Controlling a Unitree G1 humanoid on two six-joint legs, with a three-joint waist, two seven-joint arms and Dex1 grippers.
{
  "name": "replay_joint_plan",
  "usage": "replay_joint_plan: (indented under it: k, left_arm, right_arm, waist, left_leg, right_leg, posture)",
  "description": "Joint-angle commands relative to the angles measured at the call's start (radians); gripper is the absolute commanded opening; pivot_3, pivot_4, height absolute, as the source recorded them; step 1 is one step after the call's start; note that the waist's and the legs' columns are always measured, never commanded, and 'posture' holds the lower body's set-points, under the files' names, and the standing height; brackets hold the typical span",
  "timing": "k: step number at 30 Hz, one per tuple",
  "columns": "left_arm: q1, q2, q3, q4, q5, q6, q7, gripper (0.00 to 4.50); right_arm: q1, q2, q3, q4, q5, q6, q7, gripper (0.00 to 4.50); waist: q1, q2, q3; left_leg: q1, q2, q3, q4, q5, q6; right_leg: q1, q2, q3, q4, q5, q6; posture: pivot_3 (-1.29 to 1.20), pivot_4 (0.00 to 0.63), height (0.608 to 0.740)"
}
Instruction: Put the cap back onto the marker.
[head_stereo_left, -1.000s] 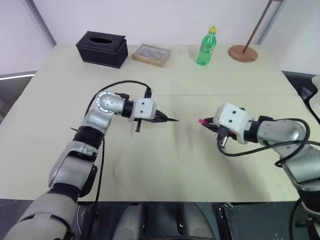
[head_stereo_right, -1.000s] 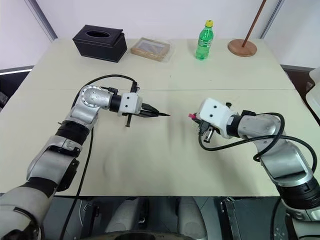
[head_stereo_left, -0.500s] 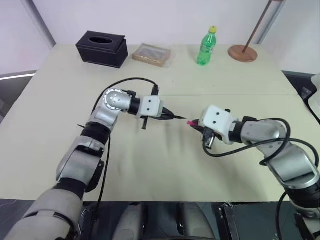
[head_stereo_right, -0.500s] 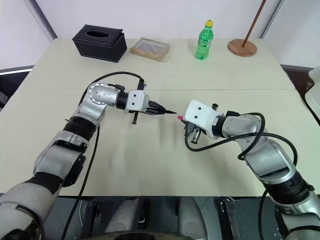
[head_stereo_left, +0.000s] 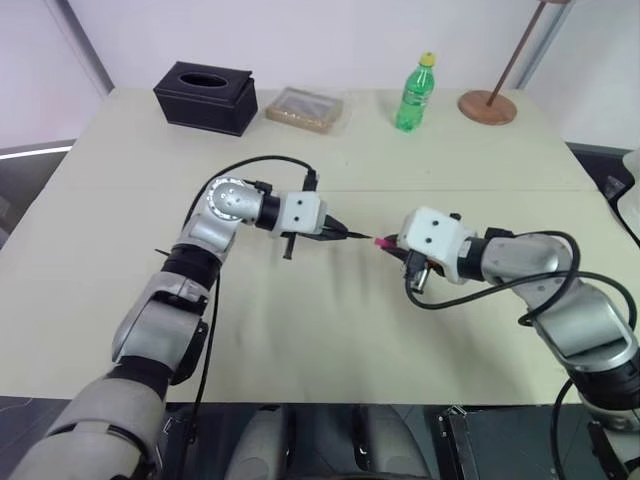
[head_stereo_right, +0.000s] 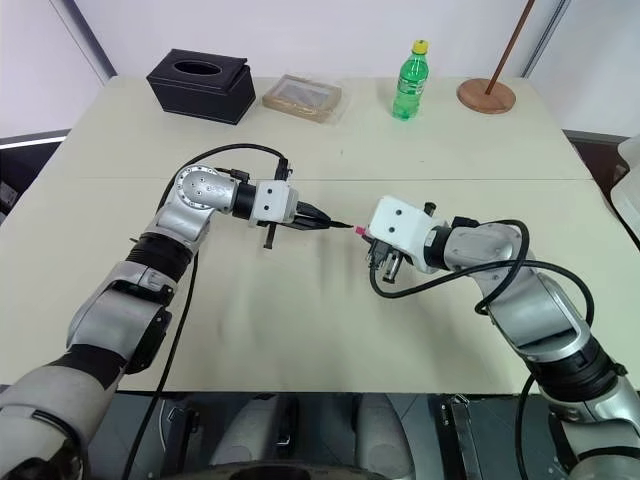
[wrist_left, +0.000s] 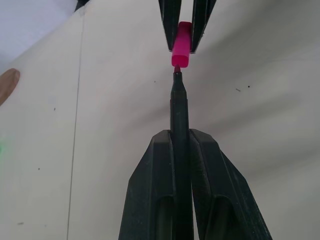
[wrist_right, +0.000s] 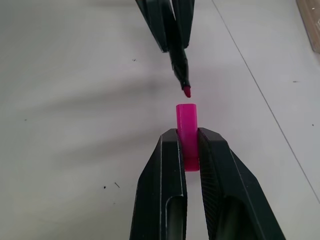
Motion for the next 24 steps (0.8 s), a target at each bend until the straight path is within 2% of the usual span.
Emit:
replay_joint_plan:
  k: [1,24]
  left_arm:
    - [-0.012,0.001,-0.001,-0.029,-0.007,-0.002,-0.004,0.0]
    - [-0.015,0.007,-0.006,-0.024,-0.008,-0.01,-0.008,0.0]
  right_arm:
    - [-0.024,-0.002,-0.014,-0.013,-0.008,-0.015,-0.001,0.05]
    - [-0.008,-0.008,0.0,-0.025,-0.014,-0.01,0.004,0.05]
  waist:
    - [0.0,0.0,0.0]
    - [0.0,0.0,0.0]
  left_leg:
    - [0.0,0.0,0.0,0.0,0.0,0.0]
    - [0.0,0.0,0.0,0.0,0.0,0.0]
  right_leg:
    - [0.0,0.0,0.0,0.0,0.0,0.0]
    - [0.0,0.0,0.0,0.0,0.0,0.0]
  posture:
    - [0.0,0.15,0.74]
    - [0.0,0.15,0.74]
